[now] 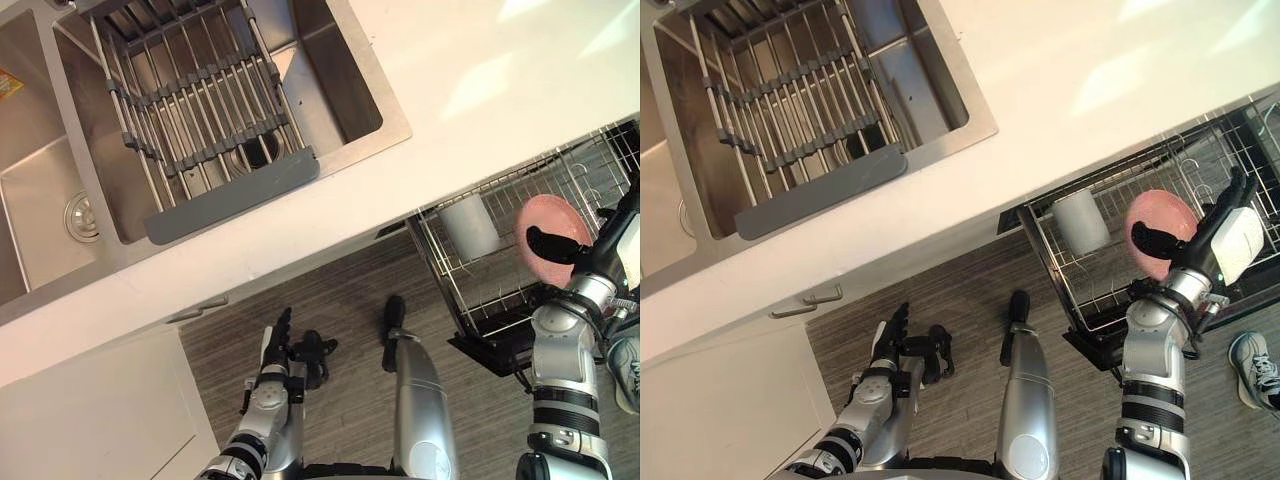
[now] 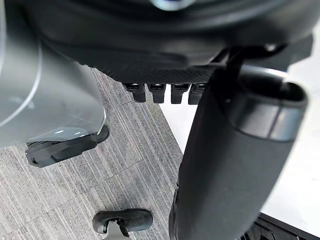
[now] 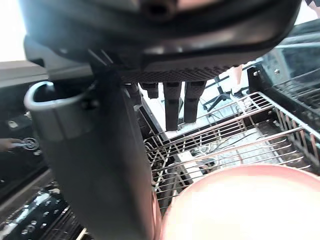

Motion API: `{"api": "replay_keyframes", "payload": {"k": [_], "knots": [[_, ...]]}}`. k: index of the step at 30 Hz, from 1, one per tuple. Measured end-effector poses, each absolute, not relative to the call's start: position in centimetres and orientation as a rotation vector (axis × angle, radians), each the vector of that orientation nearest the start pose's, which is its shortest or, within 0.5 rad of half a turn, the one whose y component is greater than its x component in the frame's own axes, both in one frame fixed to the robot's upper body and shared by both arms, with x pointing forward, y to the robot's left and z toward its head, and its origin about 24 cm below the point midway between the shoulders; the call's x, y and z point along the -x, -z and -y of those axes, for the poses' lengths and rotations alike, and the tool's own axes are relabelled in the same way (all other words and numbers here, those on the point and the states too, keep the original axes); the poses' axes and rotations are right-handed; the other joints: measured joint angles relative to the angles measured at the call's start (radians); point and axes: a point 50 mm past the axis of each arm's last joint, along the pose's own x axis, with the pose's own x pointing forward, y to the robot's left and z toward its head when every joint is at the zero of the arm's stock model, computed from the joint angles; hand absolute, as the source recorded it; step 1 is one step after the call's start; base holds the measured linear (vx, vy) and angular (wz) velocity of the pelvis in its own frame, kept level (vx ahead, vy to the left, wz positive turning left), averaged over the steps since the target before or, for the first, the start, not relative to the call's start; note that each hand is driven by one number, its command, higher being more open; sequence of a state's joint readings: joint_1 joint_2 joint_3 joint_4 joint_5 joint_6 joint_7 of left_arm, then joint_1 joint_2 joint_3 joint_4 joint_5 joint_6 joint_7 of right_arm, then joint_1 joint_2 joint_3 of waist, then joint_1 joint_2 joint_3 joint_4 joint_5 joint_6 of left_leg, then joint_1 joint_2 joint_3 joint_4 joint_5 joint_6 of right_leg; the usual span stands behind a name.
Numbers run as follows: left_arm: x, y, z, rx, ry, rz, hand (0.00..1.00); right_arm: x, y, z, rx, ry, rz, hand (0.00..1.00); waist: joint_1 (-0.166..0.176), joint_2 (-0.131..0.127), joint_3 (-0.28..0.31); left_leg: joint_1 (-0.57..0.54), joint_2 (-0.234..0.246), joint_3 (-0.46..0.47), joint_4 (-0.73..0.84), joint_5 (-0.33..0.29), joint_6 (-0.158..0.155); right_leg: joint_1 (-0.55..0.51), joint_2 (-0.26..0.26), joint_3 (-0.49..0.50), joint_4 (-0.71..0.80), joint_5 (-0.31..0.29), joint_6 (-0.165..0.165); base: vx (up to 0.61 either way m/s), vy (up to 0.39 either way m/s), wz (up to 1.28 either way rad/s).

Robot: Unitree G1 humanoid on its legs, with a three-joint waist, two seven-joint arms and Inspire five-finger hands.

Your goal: Walk over to the sink, pick up the cup, carry it to the dishwasher, place the cup inside the dishwasher, then close the dishwasher door

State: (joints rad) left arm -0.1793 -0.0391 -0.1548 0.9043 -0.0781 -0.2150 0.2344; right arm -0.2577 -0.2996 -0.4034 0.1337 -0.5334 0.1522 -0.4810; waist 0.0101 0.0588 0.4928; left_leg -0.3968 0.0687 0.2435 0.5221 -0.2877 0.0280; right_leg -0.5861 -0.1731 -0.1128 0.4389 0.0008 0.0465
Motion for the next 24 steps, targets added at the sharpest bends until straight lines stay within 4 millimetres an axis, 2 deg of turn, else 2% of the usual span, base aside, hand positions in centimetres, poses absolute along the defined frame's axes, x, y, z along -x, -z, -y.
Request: {"api": "replay_keyframes", "payload": {"k": [10, 13, 17, 21, 24], "knots": [[-23.1, 8.9, -11.2, -0.036, -0.060, -0.516, 1.00, -26.8, -10.9, 28.2, 0.710, 0.848, 0.129, 1.00, -0.002, -0.006, 0.000, -0.002, -0.002, 0.002, -0.002, 0.000, 0.000, -0.006, 0.000, 0.004, 0.001, 0.000, 0.001, 0.01, 0.001, 0.00], [-23.0, 9.0, -11.4, -0.043, -0.061, -0.518, 1.00, -26.9, -10.6, 27.0, 0.725, 0.786, 0.146, 1.00, -0.004, -0.017, -0.001, 0.005, -0.004, 0.005, -0.002, 0.000, 0.000, -0.004, 0.001, 0.009, 0.003, 0.000, 0.001, 0.00, -0.002, -0.03], [-22.8, 9.3, -12.4, -0.078, -0.056, -0.537, 1.00, -27.2, -10.2, 25.5, 0.742, 0.666, 0.170, 1.00, -0.026, -0.043, 0.001, 0.035, -0.008, 0.009, -0.012, 0.000, 0.000, 0.022, 0.007, 0.017, -0.007, 0.003, 0.005, 0.00, 0.003, -0.05], [-22.4, 9.7, -12.9, -0.103, -0.030, -0.562, 1.00, -25.5, -11.5, 25.2, 0.777, 0.613, 0.262, 1.00, -0.036, -0.051, 0.001, 0.080, -0.010, 0.013, -0.030, -0.001, 0.001, 0.073, 0.012, 0.020, -0.037, 0.010, 0.013, 0.02, 0.028, -0.04], [-21.5, 10.4, -13.9, -0.143, -0.020, -0.595, 1.00, -24.3, -12.7, 25.4, 0.822, 0.578, 0.343, 1.00, -0.055, -0.075, -0.009, 0.139, -0.011, 0.020, -0.058, -0.001, 0.001, 0.128, 0.017, 0.023, -0.066, 0.014, 0.019, 0.04, 0.044, -0.08]]}}
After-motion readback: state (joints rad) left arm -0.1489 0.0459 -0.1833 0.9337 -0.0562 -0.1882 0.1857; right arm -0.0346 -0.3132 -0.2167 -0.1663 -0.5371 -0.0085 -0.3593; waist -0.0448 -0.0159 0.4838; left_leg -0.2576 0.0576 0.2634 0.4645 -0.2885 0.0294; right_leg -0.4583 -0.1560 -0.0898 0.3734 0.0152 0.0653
